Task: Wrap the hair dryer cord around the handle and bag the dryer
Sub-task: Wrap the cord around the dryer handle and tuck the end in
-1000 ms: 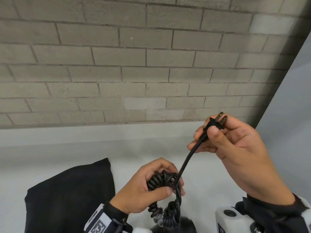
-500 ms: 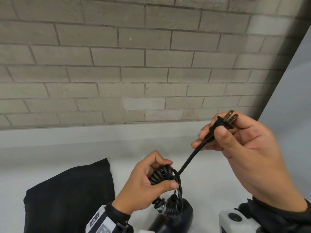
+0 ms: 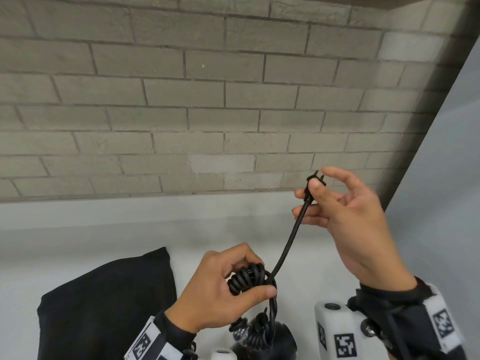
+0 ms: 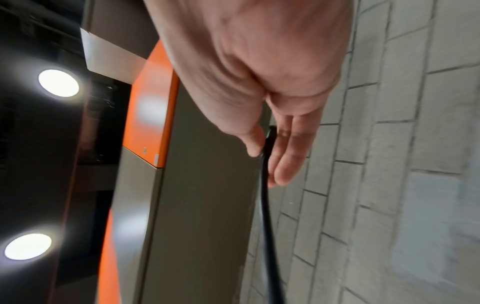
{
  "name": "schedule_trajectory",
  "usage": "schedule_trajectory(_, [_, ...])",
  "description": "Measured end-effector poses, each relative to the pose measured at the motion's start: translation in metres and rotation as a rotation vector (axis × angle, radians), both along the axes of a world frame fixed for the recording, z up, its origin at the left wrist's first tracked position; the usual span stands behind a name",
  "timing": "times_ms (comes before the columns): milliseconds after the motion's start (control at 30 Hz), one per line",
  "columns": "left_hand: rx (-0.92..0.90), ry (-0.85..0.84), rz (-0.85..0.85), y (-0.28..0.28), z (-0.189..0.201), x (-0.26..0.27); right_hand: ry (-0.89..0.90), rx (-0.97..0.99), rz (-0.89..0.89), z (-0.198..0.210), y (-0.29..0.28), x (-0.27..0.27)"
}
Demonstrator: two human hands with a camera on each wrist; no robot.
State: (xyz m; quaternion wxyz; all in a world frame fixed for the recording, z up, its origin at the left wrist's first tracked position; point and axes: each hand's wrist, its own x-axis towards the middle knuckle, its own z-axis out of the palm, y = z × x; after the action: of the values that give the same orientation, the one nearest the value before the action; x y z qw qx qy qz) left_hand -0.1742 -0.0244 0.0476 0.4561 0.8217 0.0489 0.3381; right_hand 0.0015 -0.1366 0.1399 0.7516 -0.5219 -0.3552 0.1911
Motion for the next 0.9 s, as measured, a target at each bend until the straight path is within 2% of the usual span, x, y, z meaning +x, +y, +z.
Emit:
schedule_trajectory(100, [0.092, -0.049, 0.047, 0.001, -0.003, -0.001, 0.027, -0.06, -0.05, -0.026, 0.007, 0.003])
schedule_trajectory(233, [0.123, -0.066, 0.058, 0.002, -0.006, -0.002, -0.007, -0.259, -0.045, -0.063, 0.012, 0.005])
schedule_trajectory(333, [0.146, -0.052, 0.076, 0.005, -0.007, -0.001, 0.037, -0.384, 0.126, -0.081, 0.006, -0.004])
schedule_trajectory(433, [0.181, -0.05, 0.117, 0.008, -0.009, 0.0, 0.167, -0.393, 0.364, -0.095, -0.003, -0.02])
schedule_trajectory(533, [0.175, -0.059, 0.132, 0.01, -0.01, 0.002, 0.093, -0.454, 0.405, -0.105, -0.006, -0.036])
schedule_trajectory(600, [0.152, -0.046, 0.122, 0.011, -0.011, 0.004, 0.109, -0.45, 0.414, -0.108, -0.006, -0.044])
schedule_trajectory(767, [0.045, 0.031, 0.075, 0.007, -0.008, 0.003, 0.364, -0.315, 0.491, -0.113, -0.006, -0.052])
schedule_trajectory(900, [0.007, 0.04, 0.051, 0.005, -0.006, 0.002, 0.442, -0.259, 0.462, -0.116, -0.005, -0.053])
